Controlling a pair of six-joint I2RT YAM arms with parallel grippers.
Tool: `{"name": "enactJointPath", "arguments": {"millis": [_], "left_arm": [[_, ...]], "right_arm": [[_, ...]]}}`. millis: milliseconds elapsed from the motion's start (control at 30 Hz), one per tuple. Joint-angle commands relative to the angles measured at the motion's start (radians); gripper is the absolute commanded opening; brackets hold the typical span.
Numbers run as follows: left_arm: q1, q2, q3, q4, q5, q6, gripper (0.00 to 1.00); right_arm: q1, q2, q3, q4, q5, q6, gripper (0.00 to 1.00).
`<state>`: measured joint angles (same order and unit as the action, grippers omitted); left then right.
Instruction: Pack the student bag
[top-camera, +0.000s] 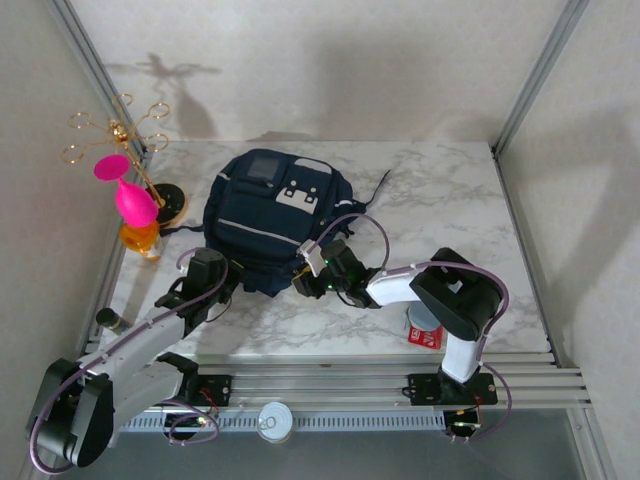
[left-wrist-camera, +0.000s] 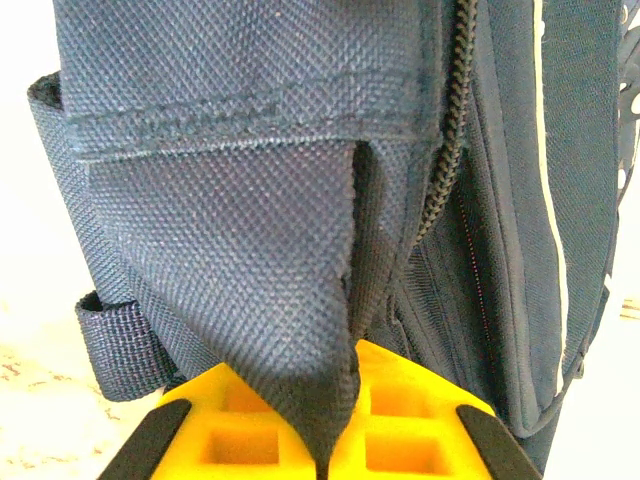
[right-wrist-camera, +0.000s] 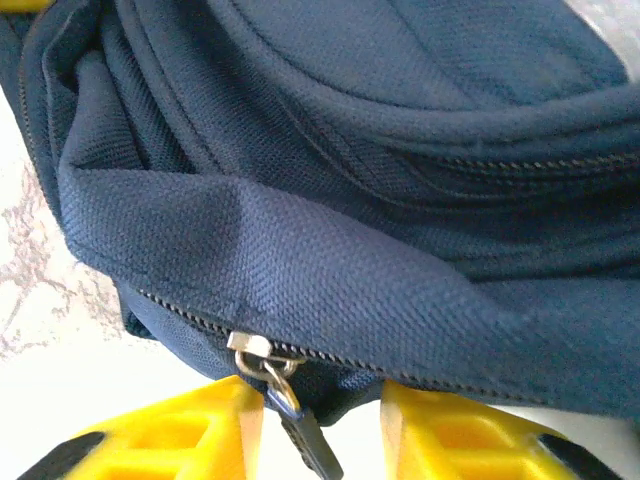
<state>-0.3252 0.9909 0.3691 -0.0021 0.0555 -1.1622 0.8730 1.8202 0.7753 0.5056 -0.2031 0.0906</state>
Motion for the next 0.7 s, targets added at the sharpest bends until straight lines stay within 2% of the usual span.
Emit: {"name": "enactJointPath", "arguments": {"millis": [0, 67, 133, 200, 300, 467, 600, 667], "left_arm": [[0.010, -0.007, 0.010, 0.000, -0.025, 0.005, 0.00], [0.011, -0.015, 0.011, -0.010, -0.036, 0.008, 0.00], [0.018, -0.021, 0.014, -0.032, -0.049, 0.014, 0.00], [0.024, -0.028, 0.015, -0.050, -0.056, 0.018, 0.00], [0.036, -0.050, 0.009, -0.082, -0.075, 0.012, 0.00], [0.065, -0.089, 0.003, -0.137, -0.090, 0.029, 0.00], [0.087, -0.087, -0.001, -0.132, -0.063, 0.045, 0.00], [0.090, -0.083, 0.007, -0.138, -0.059, 0.054, 0.00]], "right_arm": [[0.004, 0.009, 0.033, 0.035, 0.041, -0.009, 0.24], [0.003, -0.005, 0.037, -0.003, 0.089, 0.015, 0.11], [0.000, -0.034, 0.010, -0.006, 0.102, 0.031, 0.08], [-0.004, -0.058, -0.018, -0.030, 0.156, 0.059, 0.00], [-0.041, -0.082, -0.032, -0.098, 0.211, 0.123, 0.00], [-0.164, -0.114, -0.066, -0.126, 0.120, 0.175, 0.00], [-0.174, -0.103, -0.029, -0.185, 0.118, 0.125, 0.00], [-0.174, -0.093, -0.011, -0.203, 0.158, 0.122, 0.00]]}}
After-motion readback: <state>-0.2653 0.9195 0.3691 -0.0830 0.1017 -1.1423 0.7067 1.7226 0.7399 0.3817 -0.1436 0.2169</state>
